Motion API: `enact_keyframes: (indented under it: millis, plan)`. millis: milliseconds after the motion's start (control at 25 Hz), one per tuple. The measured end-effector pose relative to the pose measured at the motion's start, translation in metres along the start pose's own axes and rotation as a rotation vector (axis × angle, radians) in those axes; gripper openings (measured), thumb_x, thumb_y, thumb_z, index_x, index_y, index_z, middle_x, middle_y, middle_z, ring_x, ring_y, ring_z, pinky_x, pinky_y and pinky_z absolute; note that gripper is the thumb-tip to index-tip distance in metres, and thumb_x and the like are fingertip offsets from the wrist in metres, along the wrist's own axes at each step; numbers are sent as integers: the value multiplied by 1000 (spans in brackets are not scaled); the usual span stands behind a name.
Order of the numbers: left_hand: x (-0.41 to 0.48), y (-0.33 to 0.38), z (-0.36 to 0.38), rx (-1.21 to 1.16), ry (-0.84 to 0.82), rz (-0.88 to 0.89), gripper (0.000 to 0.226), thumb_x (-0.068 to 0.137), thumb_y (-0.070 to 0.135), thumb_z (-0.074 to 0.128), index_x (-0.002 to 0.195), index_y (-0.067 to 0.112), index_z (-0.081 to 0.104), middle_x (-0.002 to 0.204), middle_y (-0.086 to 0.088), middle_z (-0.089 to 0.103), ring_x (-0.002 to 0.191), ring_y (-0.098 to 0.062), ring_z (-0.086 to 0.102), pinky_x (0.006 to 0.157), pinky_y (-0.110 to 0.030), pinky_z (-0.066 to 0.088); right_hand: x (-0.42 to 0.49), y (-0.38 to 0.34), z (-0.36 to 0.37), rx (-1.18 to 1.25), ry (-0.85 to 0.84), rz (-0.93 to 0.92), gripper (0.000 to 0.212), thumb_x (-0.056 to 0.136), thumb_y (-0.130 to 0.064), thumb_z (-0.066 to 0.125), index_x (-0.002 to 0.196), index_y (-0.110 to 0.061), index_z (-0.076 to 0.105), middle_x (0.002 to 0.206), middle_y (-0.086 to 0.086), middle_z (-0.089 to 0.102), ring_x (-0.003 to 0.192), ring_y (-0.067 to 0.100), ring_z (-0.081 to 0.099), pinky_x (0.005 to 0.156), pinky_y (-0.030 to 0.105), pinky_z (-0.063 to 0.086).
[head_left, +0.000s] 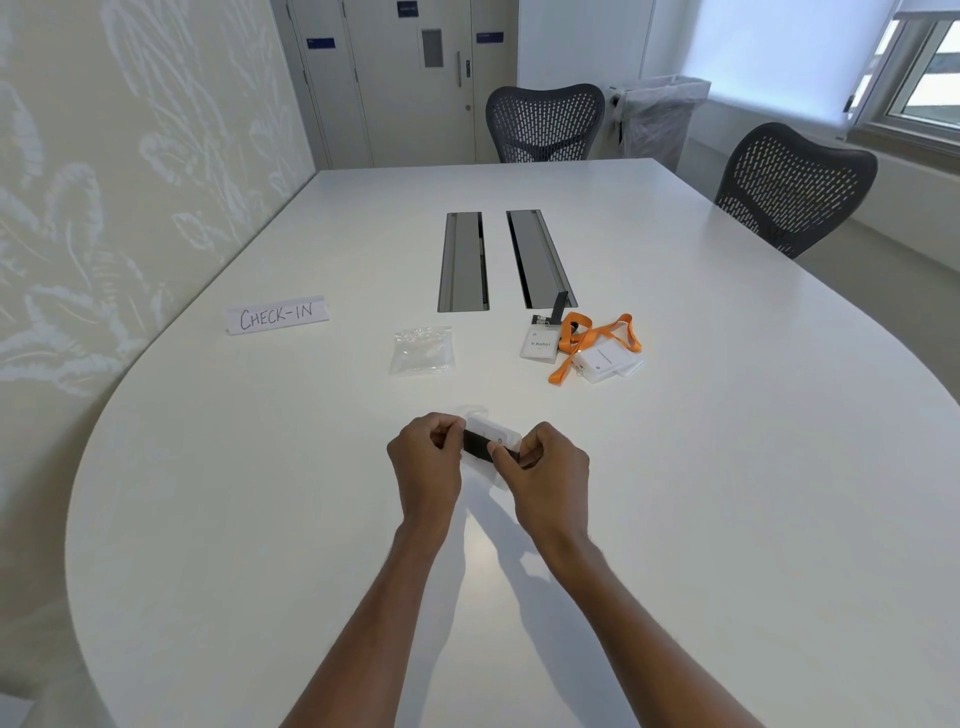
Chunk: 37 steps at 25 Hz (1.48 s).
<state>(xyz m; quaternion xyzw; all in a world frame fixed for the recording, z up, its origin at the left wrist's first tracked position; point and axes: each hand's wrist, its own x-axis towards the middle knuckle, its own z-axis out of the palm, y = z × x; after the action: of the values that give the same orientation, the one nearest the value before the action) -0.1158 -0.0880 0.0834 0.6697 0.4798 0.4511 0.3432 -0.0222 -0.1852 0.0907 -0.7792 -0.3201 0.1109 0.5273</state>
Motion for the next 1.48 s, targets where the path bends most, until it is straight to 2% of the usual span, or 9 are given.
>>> enact_keyframes:
  millis: [160, 320, 440, 640, 720, 840, 1040, 1200, 1480]
  plan:
    - [-4, -7, 0, 33, -58, 122, 10, 96, 6, 72, 97, 11, 80, 89, 2, 77, 81, -13, 73, 78, -29, 61, 0, -2, 0, 31, 28, 47, 40, 88, -35, 82, 73, -9, 56, 61, 2, 57, 55, 13, 44, 54, 30, 39]
    - [-9, -7, 1, 79, -123, 273, 19, 94, -2, 69, 101, 12, 81, 94, 2, 77, 87, -8, 70, 82, -15, 55, 5, 0, 3, 157, 34, 124, 39, 87, -32, 84, 75, -6, 58, 66, 10, 66, 61, 29, 62, 58, 37, 51]
    - [-12, -5, 1, 98, -126, 319, 20, 95, -4, 67, 102, 10, 80, 95, 0, 76, 86, -8, 67, 82, -5, 48, 6, 4, 5, 215, -4, 155, 30, 88, -27, 84, 79, -6, 65, 67, 3, 70, 65, 21, 68, 64, 35, 58]
    - [-16, -2, 3, 95, -139, 328, 21, 96, -7, 63, 102, 5, 79, 96, -2, 74, 87, -12, 67, 81, -6, 47, 3, 8, 8, 321, -116, 207, 3, 93, -14, 77, 93, -12, 73, 86, -1, 76, 79, 14, 75, 70, 21, 60]
    - [-18, 1, 3, 87, -137, 308, 21, 96, -7, 63, 101, 5, 79, 94, -1, 73, 85, -11, 66, 80, -4, 46, 1, 7, 11, 307, -115, 226, 9, 90, -11, 77, 94, -15, 70, 90, -2, 75, 85, 15, 74, 68, 17, 58]
    - [-21, 3, 3, 80, -157, 303, 19, 96, -5, 65, 104, 5, 79, 95, -2, 75, 85, -9, 67, 80, -4, 48, -2, 7, 16, 288, -53, 210, 19, 90, -12, 79, 94, -20, 62, 89, -3, 73, 86, 16, 74, 73, 28, 62]
    - [-20, 4, 1, 75, -168, 290, 18, 98, 1, 67, 107, 8, 80, 97, -2, 76, 88, -10, 70, 83, -9, 52, -9, 9, 18, 49, 33, 28, 16, 95, -26, 76, 92, -33, 62, 89, -24, 67, 94, 5, 64, 83, 26, 51]
    - [-19, 5, 2, 88, -209, 260, 16, 97, 4, 69, 101, 14, 81, 94, 3, 78, 86, -7, 72, 80, -19, 58, -11, 8, 17, 118, -53, 78, 12, 99, -19, 70, 97, -30, 66, 89, -25, 67, 87, 2, 68, 75, 19, 56]
    - [-6, 13, -4, 11, -194, -53, 8, 88, 13, 77, 81, 17, 81, 68, 9, 76, 67, -5, 74, 70, -25, 61, -12, 14, 22, 97, -219, -43, 20, 95, -25, 73, 113, -30, 67, 108, -19, 70, 103, 3, 65, 86, 21, 55]
